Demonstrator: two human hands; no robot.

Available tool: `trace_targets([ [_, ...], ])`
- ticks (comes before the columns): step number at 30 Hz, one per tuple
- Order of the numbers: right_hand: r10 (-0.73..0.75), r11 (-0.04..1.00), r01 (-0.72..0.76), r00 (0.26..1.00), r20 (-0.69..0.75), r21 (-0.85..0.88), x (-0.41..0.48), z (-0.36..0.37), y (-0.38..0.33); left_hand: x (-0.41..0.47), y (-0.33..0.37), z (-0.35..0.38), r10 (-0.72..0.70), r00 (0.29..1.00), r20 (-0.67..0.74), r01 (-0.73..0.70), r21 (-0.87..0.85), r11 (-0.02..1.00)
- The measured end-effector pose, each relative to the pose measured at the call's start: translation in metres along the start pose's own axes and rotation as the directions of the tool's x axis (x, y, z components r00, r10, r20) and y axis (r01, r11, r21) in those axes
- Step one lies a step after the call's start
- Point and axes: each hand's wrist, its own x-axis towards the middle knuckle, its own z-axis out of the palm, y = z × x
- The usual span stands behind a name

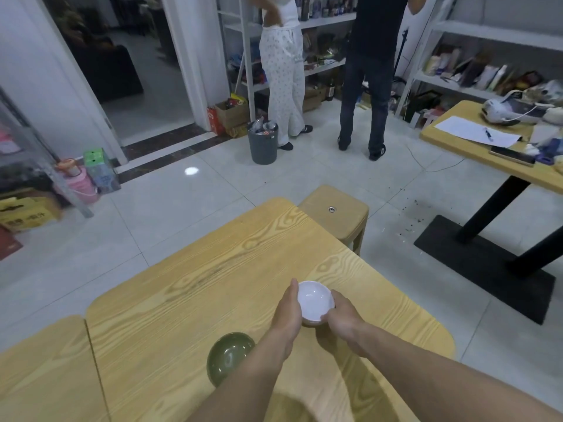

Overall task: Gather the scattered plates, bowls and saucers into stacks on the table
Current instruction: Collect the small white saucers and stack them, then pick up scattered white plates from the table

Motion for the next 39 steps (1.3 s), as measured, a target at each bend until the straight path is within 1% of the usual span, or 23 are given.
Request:
trace_targets([
  [3,-0.017,1.0,0.016,1.0,-0.017,-0.023,-0.003,0.0,0.003,-0.004,-0.003,0.001,0.02,1.0,0.002,-0.02,0.001,1.0],
  [5,-0.026,0.999,0.025,0.999,-0.031,-0.037,-0.004,0.001,0.003,-0.008,-0.002,0.0,0.033,0.999,0.015,-0.034,0.042,0.999],
  [8,-0.042,0.997,0.039,0.998,-0.053,-0.065,-0.005,0.002,0.005,-0.017,0.001,-0.004,0.081,0.995,0.05,-0.088,0.172,0.981],
  [11,-0.061,0.994,0.055,0.996,-0.059,-0.095,-0.005,0.003,0.007,-0.018,-0.002,-0.008,0.128,0.988,0.092,-0.153,0.362,0.92],
  [15,-0.061,0.993,0.054,0.996,-0.068,-0.102,-0.003,0.002,0.01,-0.018,-0.007,-0.011,0.133,0.984,0.117,-0.172,0.448,0.877],
  [17,-0.057,0.993,0.051,0.997,-0.059,-0.108,-0.006,0.001,0.008,-0.018,-0.007,-0.012,0.15,0.98,0.131,-0.197,0.513,0.835],
  [18,-0.065,0.991,0.058,0.996,-0.055,-0.125,-0.008,0.0,0.007,-0.019,-0.006,-0.013,0.174,0.975,0.141,-0.223,0.562,0.796],
  [20,-0.123,0.969,0.102,0.989,-0.081,-0.226,-0.014,-0.006,0.001,-0.021,0.0,-0.017,0.246,0.956,0.162,-0.289,0.672,0.682],
  [21,-0.187,0.935,0.143,0.976,-0.108,-0.325,-0.017,-0.01,-0.003,-0.023,0.004,-0.02,0.297,0.94,0.169,-0.321,0.732,0.601],
  [22,-0.261,0.877,0.184,0.958,-0.119,-0.443,-0.023,-0.015,-0.008,-0.027,0.011,-0.025,0.347,0.921,0.175,-0.341,0.793,0.506],
  [24,-0.388,0.707,0.254,0.919,-0.062,-0.66,-0.039,-0.02,-0.023,-0.043,0.027,-0.037,0.424,0.888,0.178,-0.331,0.888,0.32],
  [26,-0.448,0.541,0.305,0.893,0.038,-0.784,-0.058,-0.017,-0.044,-0.064,0.046,-0.053,0.472,0.863,0.18,-0.293,0.94,0.176],
  [28,-0.482,0.417,0.334,0.87,0.106,-0.845,-0.08,-0.006,-0.067,-0.09,0.062,-0.075,0.497,0.85,0.172,-0.245,0.966,0.084],
  [31,-0.534,0.243,0.348,0.827,0.175,-0.905,-0.121,0.023,-0.098,-0.139,0.076,-0.117,0.532,0.837,0.129,-0.17,0.985,0.028],
  [34,-0.591,0.132,0.371,0.774,0.227,-0.919,-0.164,0.059,-0.125,-0.193,0.076,-0.165,0.583,0.809,0.073,-0.091,0.996,0.002],
  [36,-0.63,0.069,0.397,0.728,0.269,-0.915,-0.194,0.084,-0.142,-0.229,0.07,-0.197,0.601,0.799,0.016,-0.021,1.0,0.001],
  [39,-0.67,-0.05,0.451,0.646,0.365,-0.891,-0.238,0.127,-0.162,-0.281,0.056,-0.242,0.634,0.768,-0.091,0.094,0.995,0.03],
])
